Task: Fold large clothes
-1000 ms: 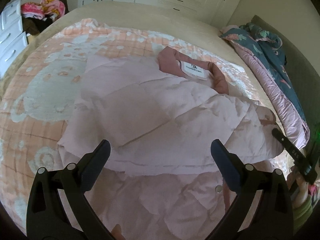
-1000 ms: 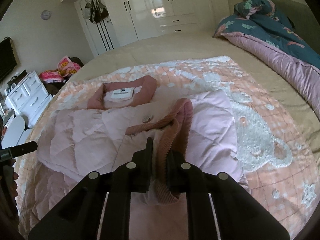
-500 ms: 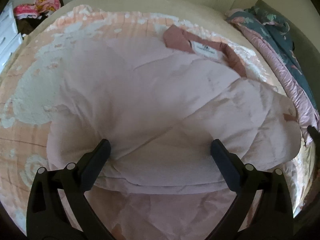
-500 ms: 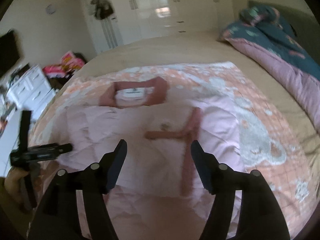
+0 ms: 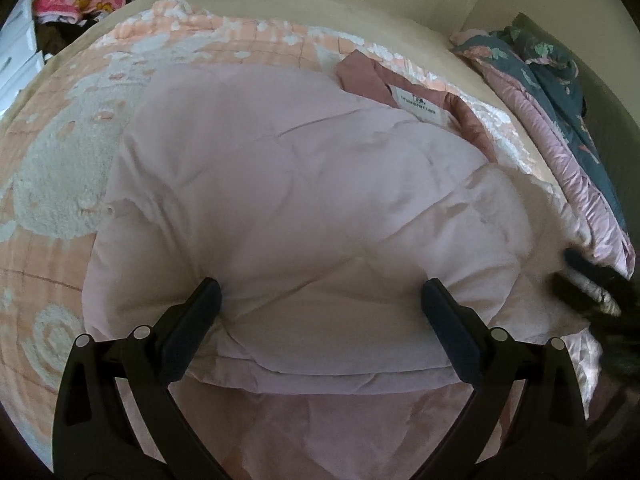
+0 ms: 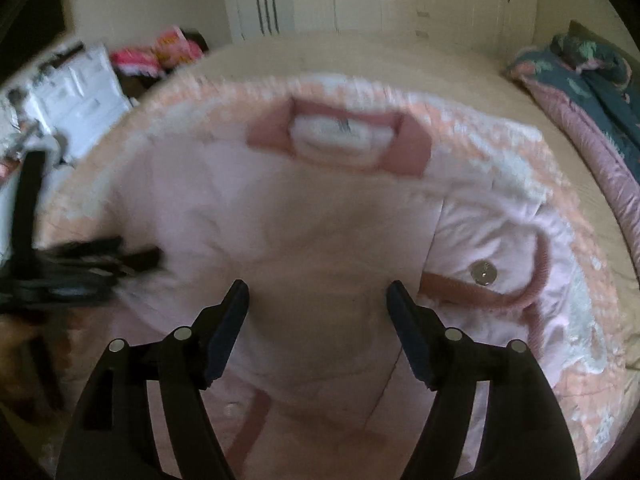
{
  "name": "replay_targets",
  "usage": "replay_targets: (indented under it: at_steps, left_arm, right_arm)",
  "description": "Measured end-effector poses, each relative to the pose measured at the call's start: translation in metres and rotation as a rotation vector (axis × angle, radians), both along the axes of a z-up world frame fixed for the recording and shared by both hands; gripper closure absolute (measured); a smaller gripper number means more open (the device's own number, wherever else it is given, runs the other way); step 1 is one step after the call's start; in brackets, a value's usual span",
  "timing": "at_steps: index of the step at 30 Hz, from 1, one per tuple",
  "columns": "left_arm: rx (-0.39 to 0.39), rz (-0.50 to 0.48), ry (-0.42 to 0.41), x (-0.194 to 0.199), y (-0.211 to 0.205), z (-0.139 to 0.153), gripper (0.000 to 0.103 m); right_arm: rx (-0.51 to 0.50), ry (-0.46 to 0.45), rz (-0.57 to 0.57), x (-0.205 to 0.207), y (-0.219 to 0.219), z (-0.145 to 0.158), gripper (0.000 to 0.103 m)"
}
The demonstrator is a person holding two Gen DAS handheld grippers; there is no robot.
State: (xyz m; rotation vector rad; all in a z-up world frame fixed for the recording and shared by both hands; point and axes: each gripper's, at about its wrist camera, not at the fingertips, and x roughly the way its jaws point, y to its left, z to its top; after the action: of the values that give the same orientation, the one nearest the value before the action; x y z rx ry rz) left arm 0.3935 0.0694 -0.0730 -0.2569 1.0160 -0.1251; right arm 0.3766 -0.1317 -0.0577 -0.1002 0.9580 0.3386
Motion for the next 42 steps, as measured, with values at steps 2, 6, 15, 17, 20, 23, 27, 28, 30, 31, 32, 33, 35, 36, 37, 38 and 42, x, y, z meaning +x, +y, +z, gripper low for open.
replay_targets:
  at_steps: [2, 6, 15, 17, 20, 23, 27, 28, 30, 31, 32, 33, 35, 36, 37, 38, 42]
  left_arm:
    - [-0.006, -0.003, -0.005, -0.001, 0.0, 0.0, 0.009]
    - [0.004, -0.016, -0.009, -0.001, -0.003, 0.001, 0.009]
    - [-0.154, 0.064, -0.033, -0.013, 0.016, 0.011, 0.009]
    - [-0.164, 0.077, -0.04, -0.019, 0.019, 0.017, 0.009]
    - [-0.153, 0.09, -0.047, -0.028, 0.022, 0.023, 0.009]
    - [-0.131, 0.097, -0.043, -0.036, 0.021, 0.025, 0.009]
    - [-0.141, 0.091, -0.047, -0.047, 0.019, 0.026, 0.009]
    - [-0.137, 0.089, -0.046, -0.05, 0.018, 0.026, 0.009]
    - [-0.129, 0.09, -0.045, -0.055, 0.018, 0.025, 0.009]
    - [-0.129, 0.091, -0.046, -0.058, 0.018, 0.026, 0.009]
    - [-0.131, 0.093, -0.045, -0.06, 0.018, 0.026, 0.009]
    - [-0.132, 0.094, -0.046, -0.062, 0.018, 0.027, 0.009]
    - [-0.125, 0.096, -0.052, -0.066, 0.018, 0.03, 0.009]
    - [-0.12, 0.095, -0.055, -0.067, 0.019, 0.031, 0.009]
    - [-0.117, 0.094, -0.058, -0.069, 0.019, 0.034, 0.009]
    - [-0.116, 0.093, -0.061, -0.07, 0.019, 0.036, 0.009]
    - [-0.108, 0.085, -0.069, -0.077, 0.019, 0.043, 0.009]
  right_arm:
    - [0.011, 0.048, -0.005, 0.008, 0.0, -0.02, 0.027]
    - [-0.019, 0.038, -0.017, 0.012, 0.007, -0.032, 0.024]
    - [-0.016, -0.028, -0.042, 0.001, 0.006, -0.042, 0.023]
    - [-0.012, -0.03, -0.051, -0.001, 0.005, -0.039, 0.023]
    - [-0.007, -0.031, -0.059, -0.005, 0.004, -0.037, 0.023]
    - [0.01, -0.026, -0.072, -0.011, 0.002, -0.036, 0.023]
    - [0.018, -0.024, -0.073, -0.021, 0.0, -0.035, 0.023]
    - [0.023, -0.022, -0.073, -0.023, -0.001, -0.035, 0.023]
    - [0.025, -0.018, -0.073, -0.027, -0.001, -0.034, 0.023]
    - [0.024, -0.017, -0.072, -0.028, -0.001, -0.034, 0.023]
    - [0.022, -0.016, -0.07, -0.03, -0.001, -0.032, 0.023]
    - [0.025, -0.016, -0.068, -0.031, -0.001, -0.031, 0.023]
    - [0.045, -0.011, -0.065, -0.034, -0.003, -0.027, 0.023]
    - [0.052, -0.015, -0.069, -0.036, -0.005, -0.024, 0.023]
    - [0.06, -0.021, -0.075, -0.04, -0.007, -0.02, 0.023]
    - [0.066, -0.023, -0.079, -0.043, -0.008, -0.018, 0.022]
    - [0.107, -0.025, -0.092, -0.057, -0.016, -0.007, 0.022]
